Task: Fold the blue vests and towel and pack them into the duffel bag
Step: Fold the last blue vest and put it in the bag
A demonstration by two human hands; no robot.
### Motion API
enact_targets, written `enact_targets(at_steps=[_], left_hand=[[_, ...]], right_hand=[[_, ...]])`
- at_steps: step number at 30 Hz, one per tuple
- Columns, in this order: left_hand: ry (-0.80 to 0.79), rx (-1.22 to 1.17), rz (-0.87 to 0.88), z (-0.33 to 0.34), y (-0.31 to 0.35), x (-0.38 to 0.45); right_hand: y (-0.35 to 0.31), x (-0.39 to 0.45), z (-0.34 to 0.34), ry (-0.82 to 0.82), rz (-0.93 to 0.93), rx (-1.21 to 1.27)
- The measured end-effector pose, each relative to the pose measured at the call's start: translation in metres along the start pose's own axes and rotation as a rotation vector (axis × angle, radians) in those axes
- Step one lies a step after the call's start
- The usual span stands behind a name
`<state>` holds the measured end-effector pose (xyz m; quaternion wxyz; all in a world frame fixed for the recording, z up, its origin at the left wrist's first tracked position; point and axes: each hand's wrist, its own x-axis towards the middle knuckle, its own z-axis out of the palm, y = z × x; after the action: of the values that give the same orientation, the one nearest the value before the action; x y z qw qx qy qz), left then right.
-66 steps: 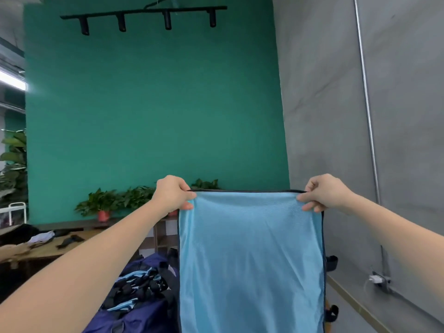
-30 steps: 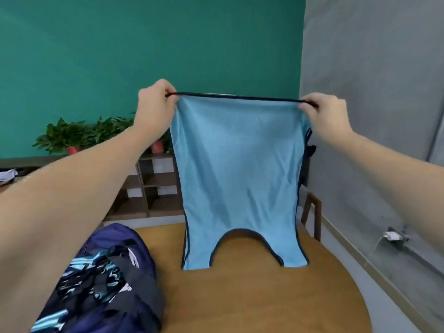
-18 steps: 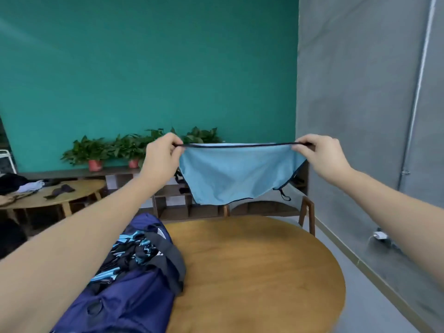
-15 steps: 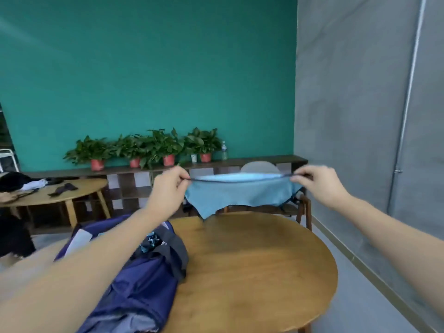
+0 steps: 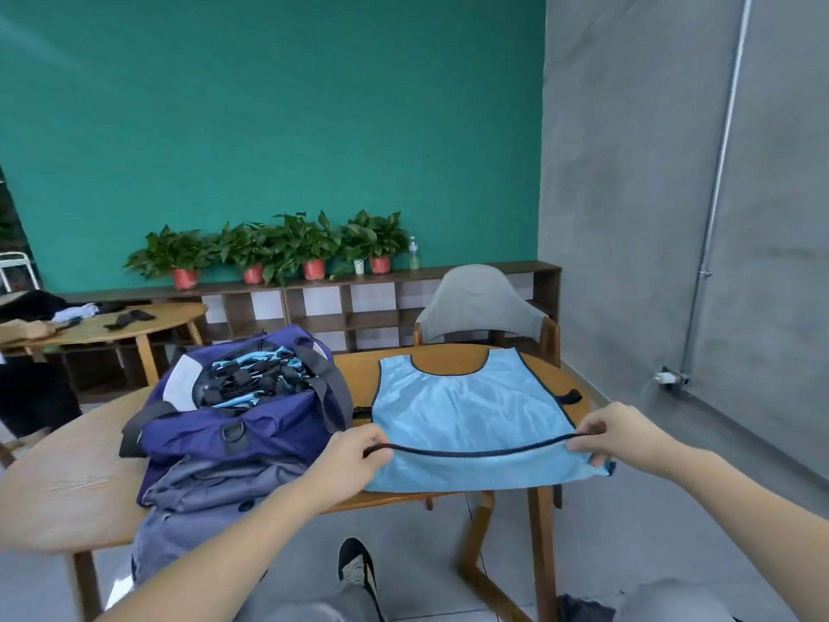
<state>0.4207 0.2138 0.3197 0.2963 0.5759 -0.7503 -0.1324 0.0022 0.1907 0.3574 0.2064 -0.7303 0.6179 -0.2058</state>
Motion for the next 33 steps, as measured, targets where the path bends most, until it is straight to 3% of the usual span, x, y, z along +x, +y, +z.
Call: enact_targets(at_steps=[11,18,22,25,29,33], left_hand=[[0.313,-0.169,0.066,-0.025,0.021,0.078],[0.303,0.01,-0.025,-0.016,-0.023,0.191],[0.17,0.083,-0.172,0.018,-0.057,0.235],[-0.018,0.357,-0.295,0.052,-0.068,0.241],[-0.063,0.375,-0.049,0.087,-0.054,0.23],[-0.388,0.362,-0.064,0.114,-0.041,0.195]], right_hand=[[-0.009,0.069,-0.05,0.197,-0.041,-0.002],[-0.006,0.182,-0.046,0.234,-0.078,-0.019],[0.005,0.232,-0.009,0.187,-0.022,-0.091],[0.019,0.251,0.032,0.095,0.044,-0.22],[0.028,0.242,0.082,-0.048,-0.06,-0.249],[0.041,0.215,0.111,-0.142,-0.147,-0.339]])
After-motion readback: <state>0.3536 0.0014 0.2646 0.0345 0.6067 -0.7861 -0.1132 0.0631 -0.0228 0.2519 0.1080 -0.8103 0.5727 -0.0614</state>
